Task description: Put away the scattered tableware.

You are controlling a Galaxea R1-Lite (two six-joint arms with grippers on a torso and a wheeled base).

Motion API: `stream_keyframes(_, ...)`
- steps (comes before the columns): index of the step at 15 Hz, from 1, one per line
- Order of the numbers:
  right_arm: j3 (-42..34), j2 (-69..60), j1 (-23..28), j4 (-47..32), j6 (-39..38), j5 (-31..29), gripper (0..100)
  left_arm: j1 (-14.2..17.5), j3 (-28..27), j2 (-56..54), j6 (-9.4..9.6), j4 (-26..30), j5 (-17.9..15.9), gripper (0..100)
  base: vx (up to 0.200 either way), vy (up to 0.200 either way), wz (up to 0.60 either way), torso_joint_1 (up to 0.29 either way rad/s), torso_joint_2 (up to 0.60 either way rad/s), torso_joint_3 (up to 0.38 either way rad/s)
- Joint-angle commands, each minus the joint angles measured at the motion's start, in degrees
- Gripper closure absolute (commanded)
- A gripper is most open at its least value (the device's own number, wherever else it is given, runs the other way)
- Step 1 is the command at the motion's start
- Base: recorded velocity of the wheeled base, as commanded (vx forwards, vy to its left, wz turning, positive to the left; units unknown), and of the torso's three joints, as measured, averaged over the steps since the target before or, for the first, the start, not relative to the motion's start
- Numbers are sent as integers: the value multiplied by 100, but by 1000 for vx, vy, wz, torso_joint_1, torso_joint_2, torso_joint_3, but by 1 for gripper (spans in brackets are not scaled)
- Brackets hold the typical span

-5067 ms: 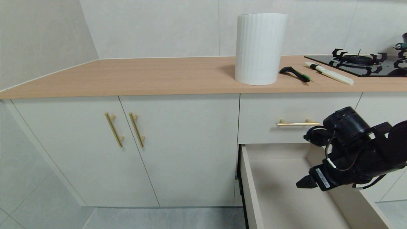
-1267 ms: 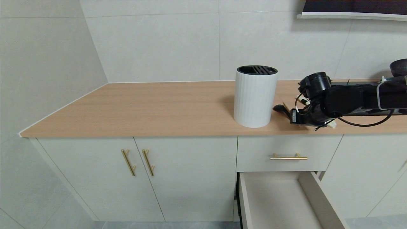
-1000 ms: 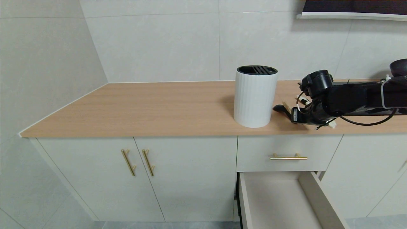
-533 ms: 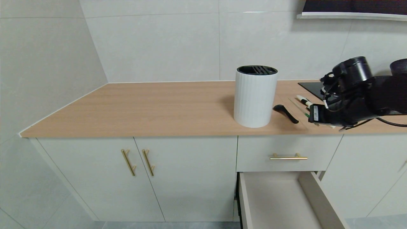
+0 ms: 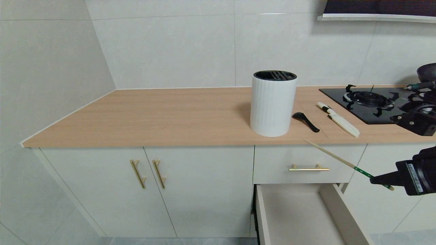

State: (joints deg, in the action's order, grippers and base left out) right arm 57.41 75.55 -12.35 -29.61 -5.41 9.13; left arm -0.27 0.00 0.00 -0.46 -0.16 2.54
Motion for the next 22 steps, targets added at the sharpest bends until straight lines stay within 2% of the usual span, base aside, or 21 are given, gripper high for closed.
stream_keyframes(1,-72,-312,-13,-54,102,106,100,0,0,0,-6,-2,1,0,0,0,0,0,0,0)
stream_keyframes(4,-195,-66,-13,-45,278,194,100,0,0,0,-6,-2,1,0,0,0,0,0,0,0)
stream_keyframes(11,-370,558,-409,17,269,159,100,0,0,0,-6,-2,1,0,0,0,0,-6,11,9)
stream_keyframes(22,-573,830,-479,342,269,150,100,0,0,0,-6,-2,1,0,0,0,0,-165,432,259)
